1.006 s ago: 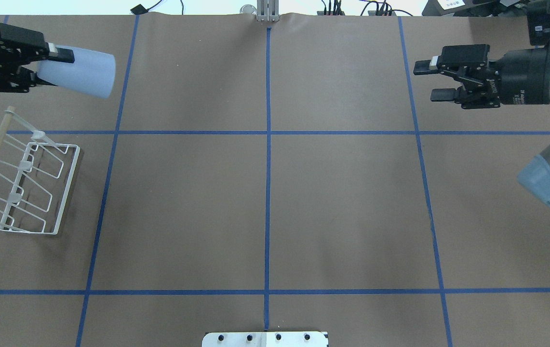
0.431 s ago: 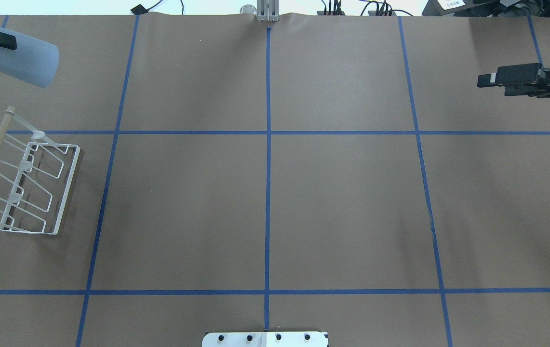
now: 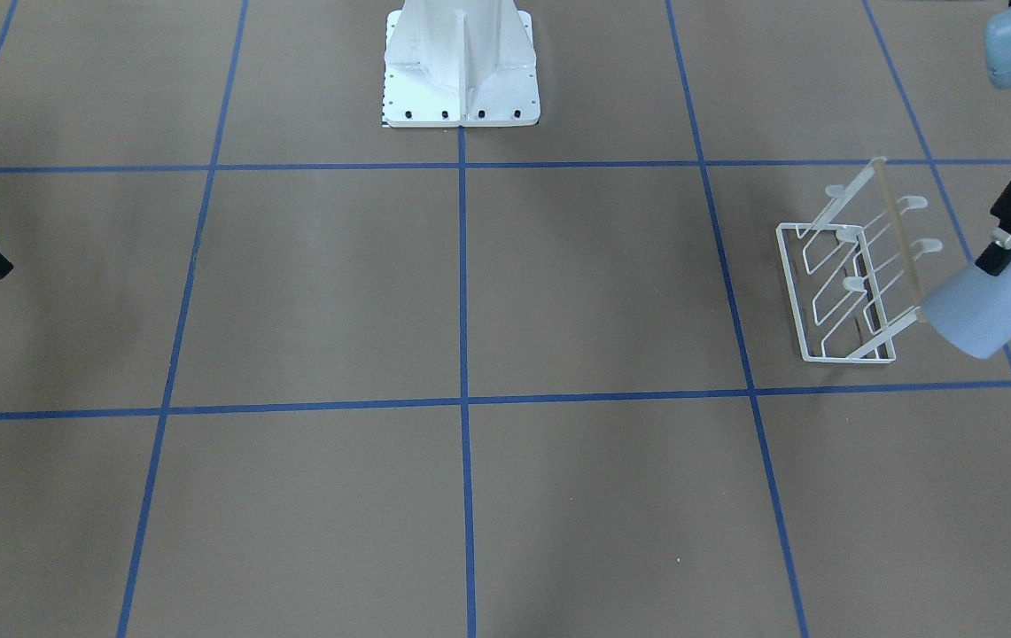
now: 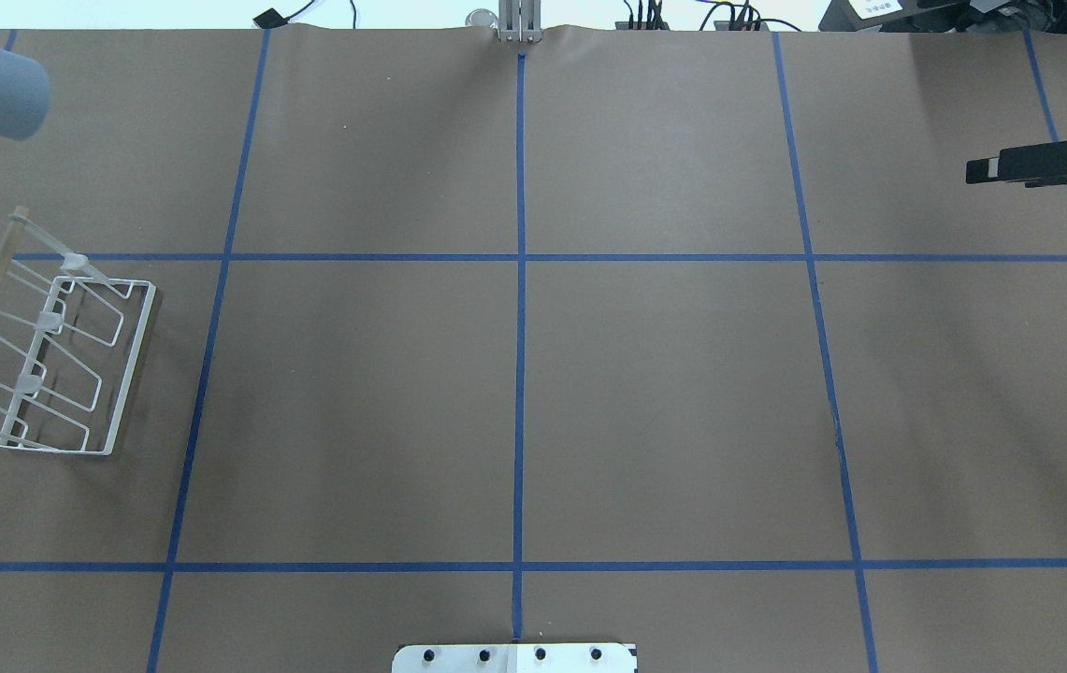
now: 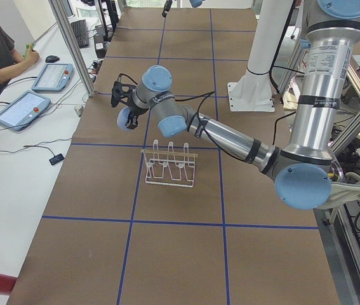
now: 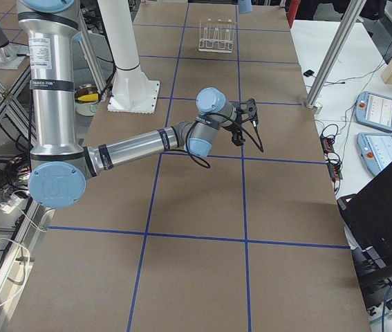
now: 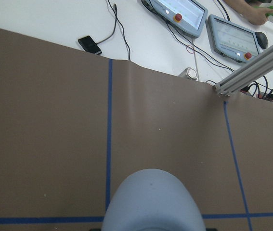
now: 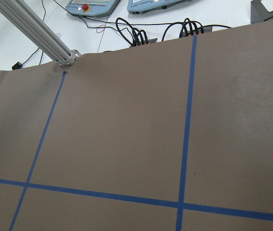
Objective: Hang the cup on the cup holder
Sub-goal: 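Carry the cup over the wire rack with the left gripper while the right arm withdraws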
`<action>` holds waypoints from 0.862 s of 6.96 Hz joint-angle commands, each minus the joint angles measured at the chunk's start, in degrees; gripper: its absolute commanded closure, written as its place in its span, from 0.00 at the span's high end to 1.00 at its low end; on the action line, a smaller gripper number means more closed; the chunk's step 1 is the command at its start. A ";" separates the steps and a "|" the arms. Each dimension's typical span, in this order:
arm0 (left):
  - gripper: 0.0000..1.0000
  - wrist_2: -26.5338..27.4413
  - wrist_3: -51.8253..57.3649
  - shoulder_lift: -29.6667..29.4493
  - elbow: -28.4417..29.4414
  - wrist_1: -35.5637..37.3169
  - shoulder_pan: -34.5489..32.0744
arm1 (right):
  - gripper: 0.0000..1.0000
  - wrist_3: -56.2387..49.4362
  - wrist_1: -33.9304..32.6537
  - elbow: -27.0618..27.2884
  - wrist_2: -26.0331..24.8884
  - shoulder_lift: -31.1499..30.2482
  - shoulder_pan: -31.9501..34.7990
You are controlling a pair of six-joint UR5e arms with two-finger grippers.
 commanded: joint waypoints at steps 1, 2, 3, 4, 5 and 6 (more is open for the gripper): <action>0.00 4.28 13.24 -0.97 -7.46 25.04 1.05 | 1.00 -11.95 -8.29 0.09 0.74 -0.40 3.36; 0.00 4.10 15.55 -4.29 -11.86 39.38 1.92 | 1.00 -13.83 -9.72 0.09 1.01 -1.18 3.63; 0.00 3.32 15.75 -7.46 -14.25 49.44 3.50 | 1.00 -15.76 -9.91 -0.26 2.75 -2.58 4.42; 0.00 3.22 15.31 -9.23 -13.75 52.94 7.08 | 1.00 -18.13 -12.52 0.00 5.12 -3.12 5.99; 0.00 3.22 15.14 -9.51 -12.10 52.62 8.68 | 1.00 -23.89 -16.20 0.00 6.71 -3.90 7.75; 0.00 3.22 15.22 -9.60 -11.12 52.27 9.31 | 1.00 -30.91 -21.81 0.35 6.98 -4.35 9.68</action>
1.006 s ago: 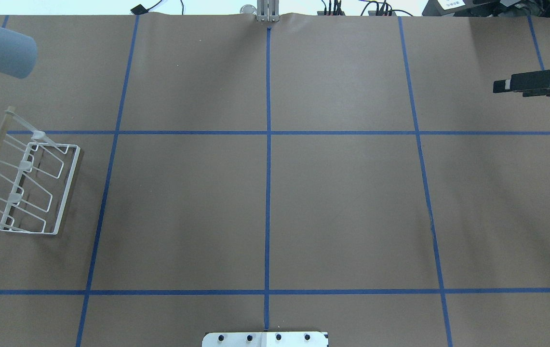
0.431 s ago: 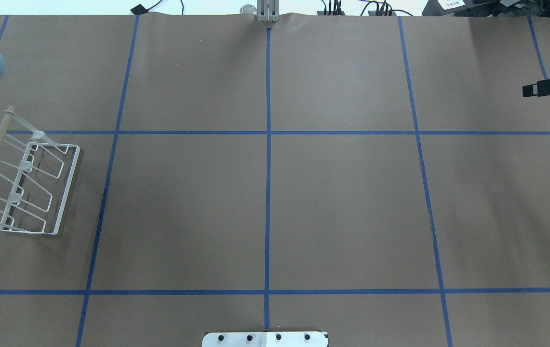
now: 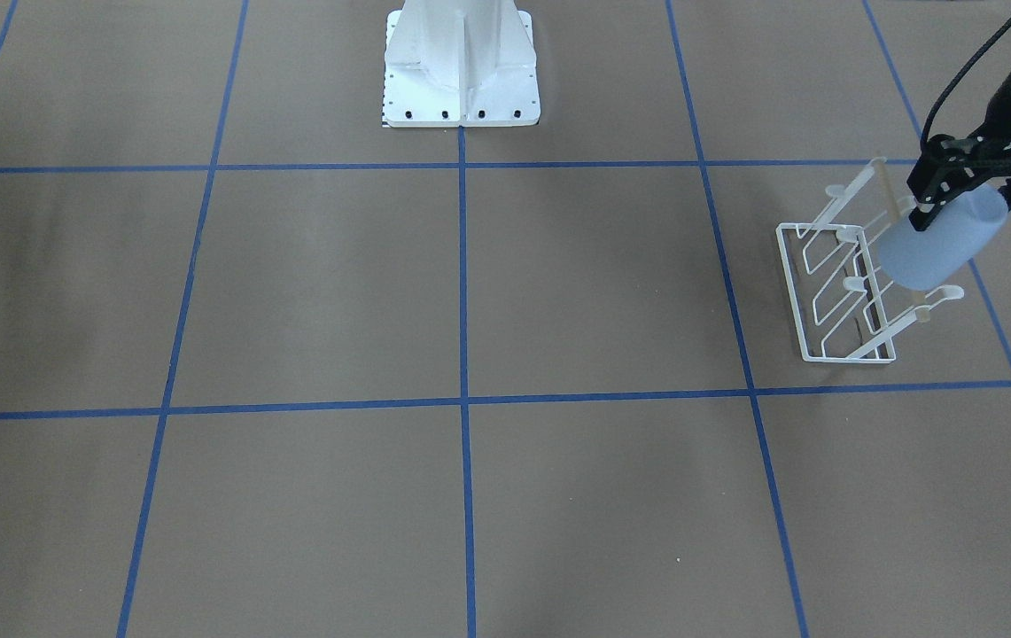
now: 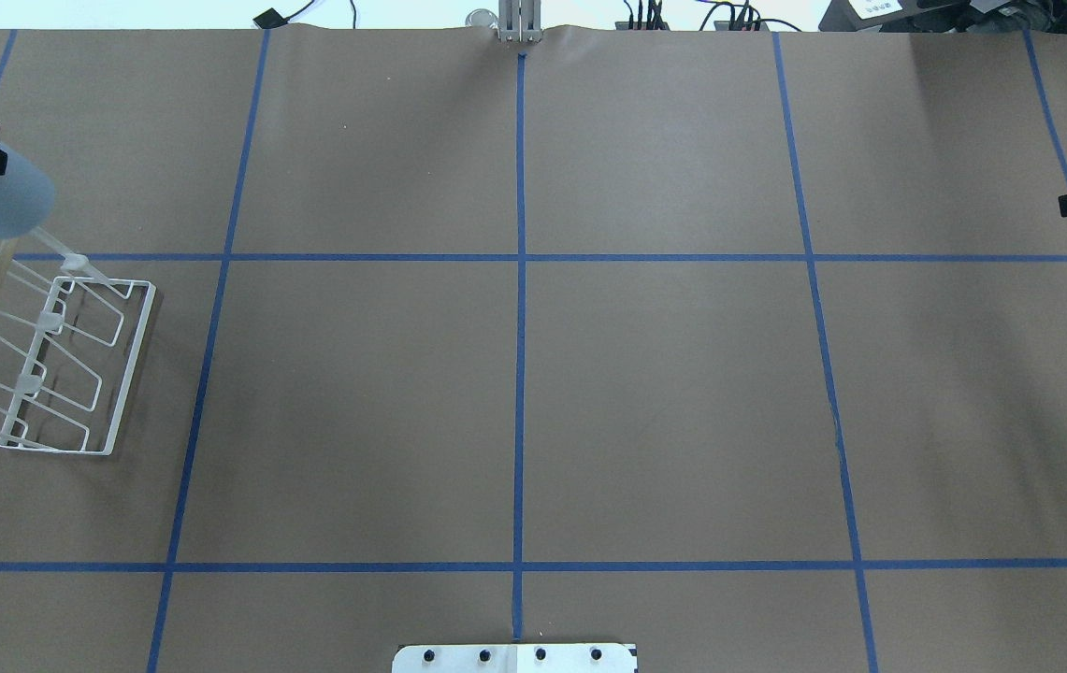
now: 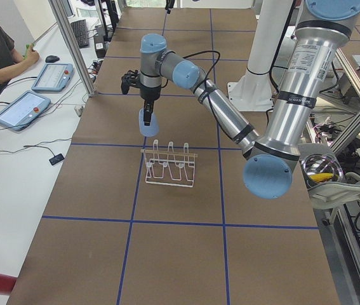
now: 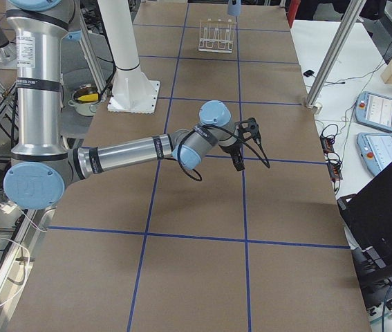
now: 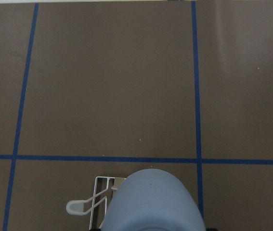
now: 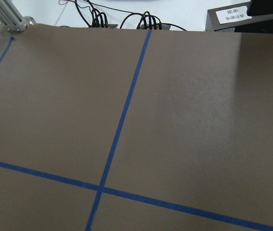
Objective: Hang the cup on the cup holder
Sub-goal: 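Carry the cup over the wire rack with the left gripper while the right arm withdraws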
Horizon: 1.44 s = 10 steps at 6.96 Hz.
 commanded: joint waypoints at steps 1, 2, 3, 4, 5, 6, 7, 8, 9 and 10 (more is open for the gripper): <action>0.00 0.22 0.36 -0.48 1.70 0.44 2.54 | 1.00 -11.83 -11.10 0.54 1.71 -0.35 3.70; 0.00 0.57 0.28 -0.57 3.79 -0.35 4.46 | 1.00 -15.44 -14.55 0.54 1.81 -0.43 3.97; 0.00 0.58 0.45 -0.31 5.29 -2.62 5.09 | 1.00 -16.34 -15.97 0.46 1.89 -0.69 3.63; 0.00 0.58 0.45 -0.13 6.87 -4.03 5.10 | 1.00 -16.35 -17.12 0.54 1.90 -0.70 3.45; 0.00 0.58 0.28 -0.04 7.24 -4.57 5.18 | 1.00 -16.35 -17.48 0.63 1.98 -0.70 3.36; 0.00 0.58 0.54 0.31 7.59 -4.57 5.27 | 1.00 -16.35 -17.57 0.63 2.07 -0.78 3.27; 0.00 0.23 0.02 0.40 8.03 -4.83 5.27 | 1.00 -16.35 -17.57 0.54 2.16 -0.96 3.19; 0.00 0.23 0.27 0.49 8.90 -5.36 5.53 | 1.00 -16.27 -17.66 0.37 2.33 -0.96 3.10; 0.00 0.05 0.10 0.40 10.65 -7.02 5.54 | 1.00 -16.27 -17.66 0.37 2.34 -0.96 3.01; 0.00 0.05 0.01 0.40 12.23 -8.77 5.62 | 1.00 -16.27 -18.27 0.54 2.34 -0.96 3.01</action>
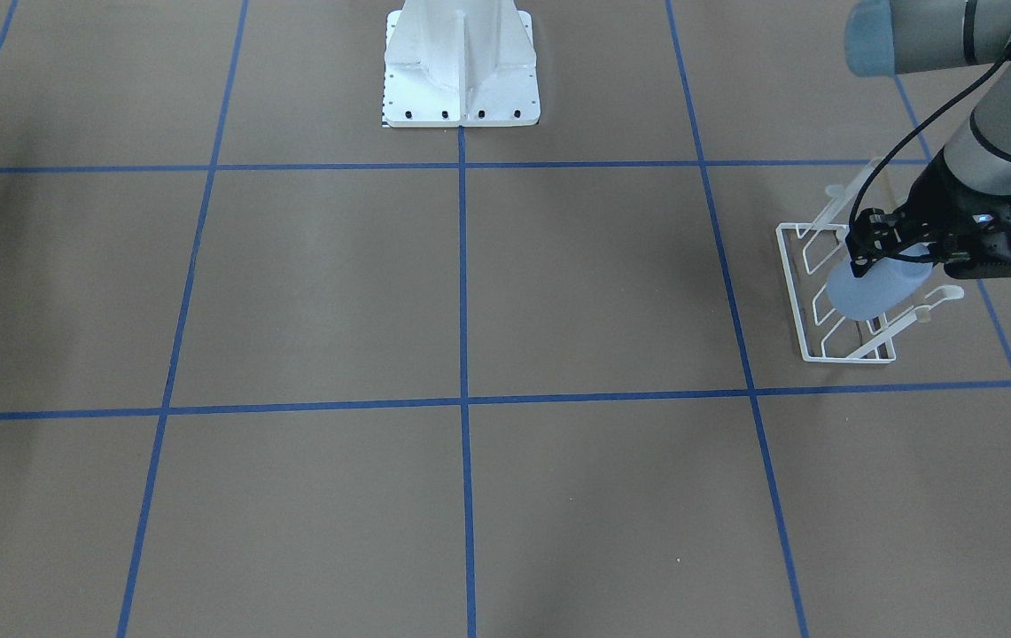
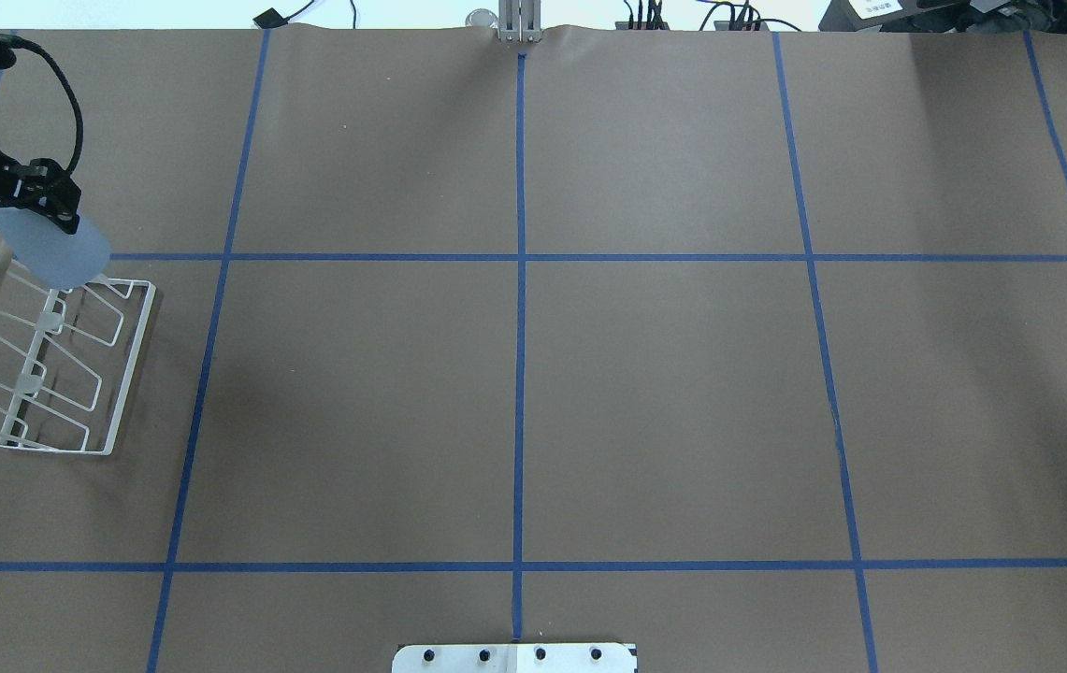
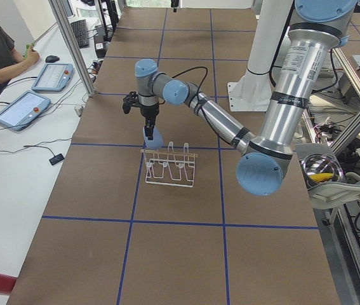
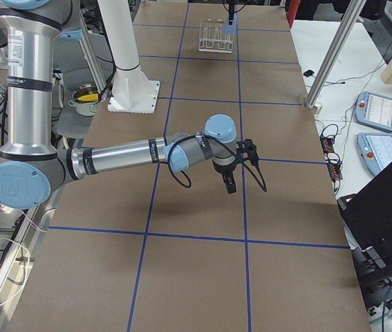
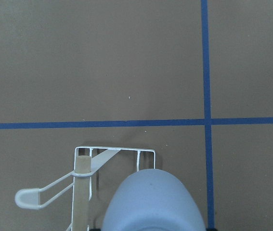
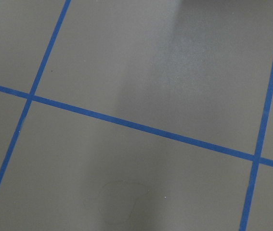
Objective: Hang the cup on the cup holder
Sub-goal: 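Lower the cup onto a rack prong and release it with the left gripper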
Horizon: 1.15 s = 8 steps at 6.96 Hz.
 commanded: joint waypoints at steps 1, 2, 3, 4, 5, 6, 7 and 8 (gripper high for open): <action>0.00 -0.16 -0.20 0.00 2.96 -2.93 0.10 | 1.00 0.01 -0.66 0.11 0.03 0.08 -0.06; 0.00 -1.03 -0.11 0.00 3.23 -2.94 0.10 | 1.00 0.01 -0.66 0.19 0.03 -0.01 -0.06; 0.00 -1.82 -0.03 0.00 3.58 -2.94 0.27 | 1.00 0.01 -0.66 0.20 0.03 -0.01 -0.06; 0.00 -1.74 -0.20 0.00 3.58 -3.02 1.49 | 1.00 0.01 -0.75 0.11 0.03 0.08 -0.14; 0.00 -1.74 -0.11 0.09 3.67 -3.02 2.03 | 1.00 0.01 -0.75 0.02 0.03 0.16 -0.14; 0.00 -1.74 -0.03 0.35 3.58 -3.02 2.21 | 1.00 0.01 -0.75 -0.15 0.03 0.25 -0.14; 0.26 -1.65 0.50 0.44 3.76 -3.02 2.30 | 1.00 0.01 -0.75 -0.16 0.03 0.34 -0.14; 0.80 -1.65 0.68 0.35 4.11 -3.02 2.30 | 1.00 0.01 -0.84 -0.16 0.03 0.43 -0.14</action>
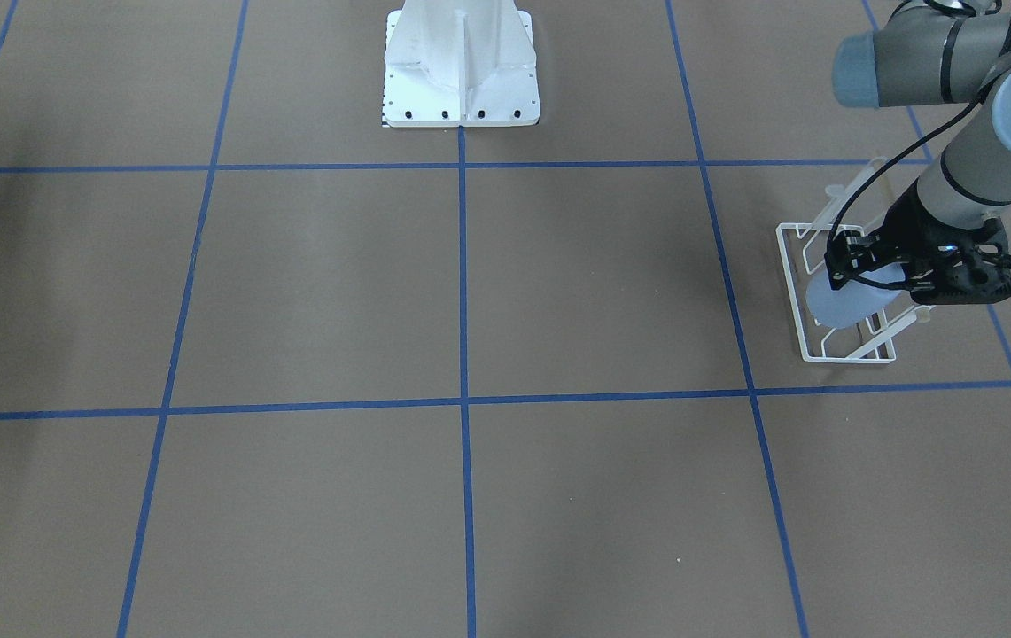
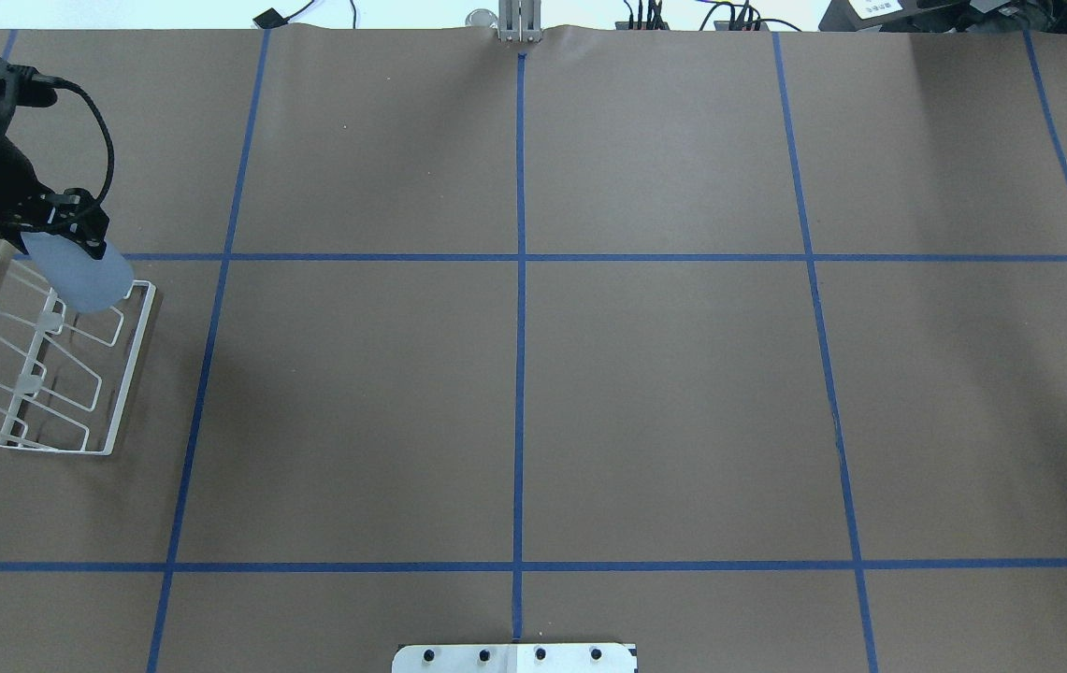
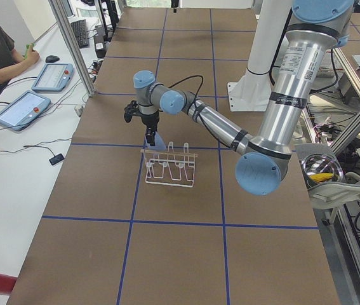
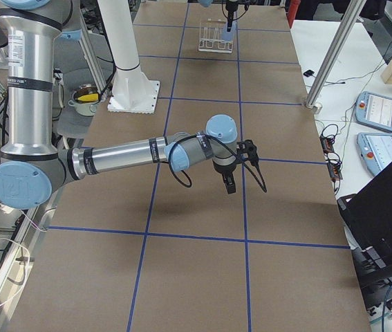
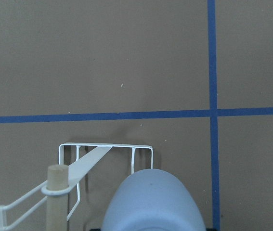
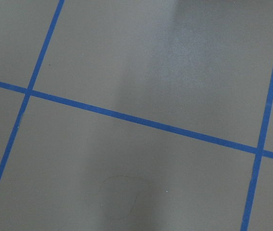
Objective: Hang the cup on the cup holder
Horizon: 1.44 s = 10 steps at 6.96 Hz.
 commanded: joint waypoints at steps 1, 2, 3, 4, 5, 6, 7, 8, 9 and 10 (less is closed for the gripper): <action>0.97 0.03 0.21 0.09 0.31 0.00 0.07 | 1.00 0.00 -0.59 0.14 0.00 0.28 0.00; 0.98 -0.06 0.20 0.00 0.05 -0.26 0.07 | 1.00 0.00 -1.12 0.32 0.00 0.46 0.00; 0.98 -0.15 0.12 0.09 -0.83 -0.61 -0.02 | 1.00 0.00 -1.21 0.32 0.09 0.63 0.00; 0.98 -0.15 0.90 0.26 -2.75 -0.62 -0.97 | 1.00 0.00 -1.56 0.23 0.09 0.81 0.00; 0.98 0.37 8.30 3.05 -6.08 -0.09 -3.68 | 1.00 -0.09 -3.30 0.23 0.17 0.81 0.52; 0.98 -0.06 17.34 5.34 -6.98 0.00 -9.80 | 1.00 -0.26 -4.10 -0.03 0.17 0.81 0.70; 0.98 -0.15 25.96 8.06 -6.12 0.17 -14.91 | 1.00 -3.31 -5.24 -0.73 0.09 1.16 1.66; 0.98 -0.24 29.87 10.35 -3.67 -0.35 -20.27 | 1.00 -6.65 -11.00 -0.65 -0.70 3.34 3.76; 0.98 -3.80 34.00 15.51 -1.91 -1.22 -23.45 | 1.00 -9.72 -17.14 -0.21 -1.31 6.15 5.60; 0.98 -6.97 36.13 16.78 0.89 -1.49 -27.66 | 1.00 -13.76 -19.82 -0.29 -2.71 6.52 6.93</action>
